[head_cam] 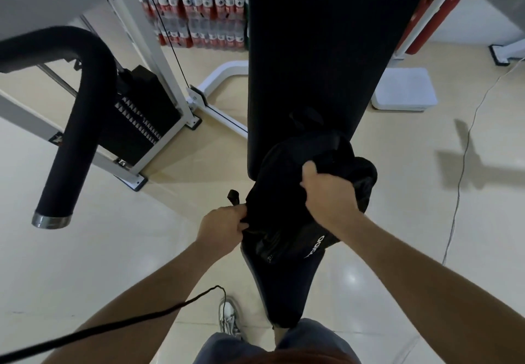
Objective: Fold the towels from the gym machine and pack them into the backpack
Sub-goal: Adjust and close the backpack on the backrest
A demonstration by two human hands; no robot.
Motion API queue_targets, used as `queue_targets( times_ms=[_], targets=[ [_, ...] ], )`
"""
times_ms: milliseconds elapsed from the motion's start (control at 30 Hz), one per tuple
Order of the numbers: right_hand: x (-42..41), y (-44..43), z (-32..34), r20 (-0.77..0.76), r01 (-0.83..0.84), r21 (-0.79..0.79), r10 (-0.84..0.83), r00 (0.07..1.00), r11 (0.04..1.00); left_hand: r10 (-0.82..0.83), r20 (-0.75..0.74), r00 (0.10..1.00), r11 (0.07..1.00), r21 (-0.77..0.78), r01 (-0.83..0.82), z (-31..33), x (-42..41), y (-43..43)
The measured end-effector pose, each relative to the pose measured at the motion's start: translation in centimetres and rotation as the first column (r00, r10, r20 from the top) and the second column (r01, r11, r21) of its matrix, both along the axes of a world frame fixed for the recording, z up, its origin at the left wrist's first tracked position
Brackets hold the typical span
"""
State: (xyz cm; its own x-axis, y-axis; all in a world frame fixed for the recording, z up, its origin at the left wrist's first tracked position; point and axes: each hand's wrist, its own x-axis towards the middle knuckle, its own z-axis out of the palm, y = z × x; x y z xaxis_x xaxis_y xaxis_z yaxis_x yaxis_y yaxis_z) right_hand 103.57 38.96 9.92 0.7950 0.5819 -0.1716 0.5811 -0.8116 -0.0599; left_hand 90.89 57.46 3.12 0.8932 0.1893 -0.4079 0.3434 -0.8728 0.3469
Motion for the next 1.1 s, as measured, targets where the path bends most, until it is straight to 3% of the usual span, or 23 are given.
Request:
queue_targets(
  times_ms=[67,167,333,533,700,833,933,1033,1100],
  targets=[
    [2.8,-0.6,1.9,0.034,0.089,0.038,-0.091,0.995,0.995,0.004,-0.103,0.995,0.999,0.033,-0.001,0.3,-0.3,1.2],
    [4.0,0.0,4.1,0.062,0.013,0.006,-0.014,0.998,1.0,-0.119,-0.184,0.976,0.985,0.099,0.139,2.7,1.5,1.4],
    [2.8,0.5,7.0,-0.126,-0.052,0.17,0.074,0.989,0.984,-0.186,0.219,0.958,0.98,-0.027,0.197,8.5,6.9,-1.7],
    [0.6,-1.0,8.3,-0.319,0.033,0.217,0.039,0.947,0.976,-0.395,0.24,0.887,0.902,0.284,0.325,9.8,7.7,-5.3],
    [-1.4,-2.0,7.9,-0.446,0.221,0.222,-0.102,0.889,0.95,-0.622,0.19,0.76,0.781,0.218,0.585,12.0,6.2,-3.8],
    [-2.6,-3.8,7.0,-0.334,0.318,0.133,-0.26,0.906,0.939,-0.699,0.124,0.704,0.715,0.151,0.683,13.9,2.9,-1.8],
    [-4.2,-5.2,6.8,-0.239,0.412,0.065,-0.387,0.891,0.909,-0.716,-0.039,0.697,0.694,0.07,0.717,14.7,-0.6,-0.1],
    [-7.0,-3.8,7.6,-0.238,0.358,0.101,-0.327,0.915,0.928,-0.713,-0.186,0.676,0.657,0.159,0.737,15.9,-2.9,0.6],
    [-8.9,-2.0,8.5,-0.249,0.305,0.188,-0.255,0.934,0.934,-0.695,-0.083,0.715,0.673,0.274,0.687,17.1,-3.4,-0.4]
  ],
)
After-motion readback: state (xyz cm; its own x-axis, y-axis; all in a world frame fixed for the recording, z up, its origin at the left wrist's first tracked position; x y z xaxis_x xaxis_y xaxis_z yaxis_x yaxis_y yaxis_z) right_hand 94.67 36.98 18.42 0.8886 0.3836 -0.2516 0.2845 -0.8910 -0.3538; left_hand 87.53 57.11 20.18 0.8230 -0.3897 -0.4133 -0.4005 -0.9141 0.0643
